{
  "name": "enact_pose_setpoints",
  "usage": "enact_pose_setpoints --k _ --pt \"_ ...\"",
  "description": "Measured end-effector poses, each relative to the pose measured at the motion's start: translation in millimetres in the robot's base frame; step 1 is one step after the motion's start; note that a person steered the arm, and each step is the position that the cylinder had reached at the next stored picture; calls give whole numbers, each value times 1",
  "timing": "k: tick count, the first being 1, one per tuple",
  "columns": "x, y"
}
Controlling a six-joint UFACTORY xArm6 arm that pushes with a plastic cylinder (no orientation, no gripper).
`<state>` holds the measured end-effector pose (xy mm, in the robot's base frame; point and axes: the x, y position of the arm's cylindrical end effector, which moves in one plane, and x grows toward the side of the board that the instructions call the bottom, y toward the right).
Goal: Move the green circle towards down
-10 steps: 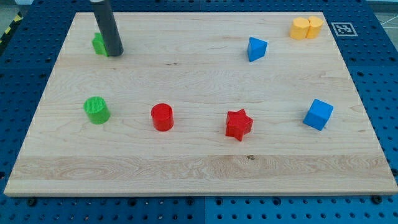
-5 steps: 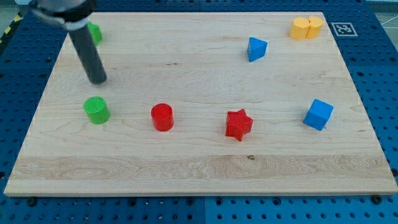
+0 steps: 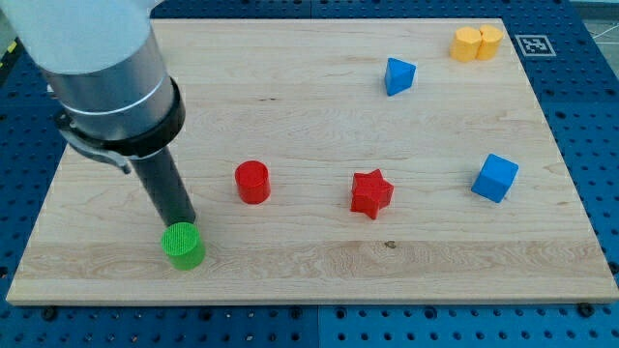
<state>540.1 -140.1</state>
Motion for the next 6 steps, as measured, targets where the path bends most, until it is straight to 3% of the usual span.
enact_pose_setpoints --k 2,3,4,6 --pt "5 52" --pt "69 63" --pt "79 63" --pt "48 30"
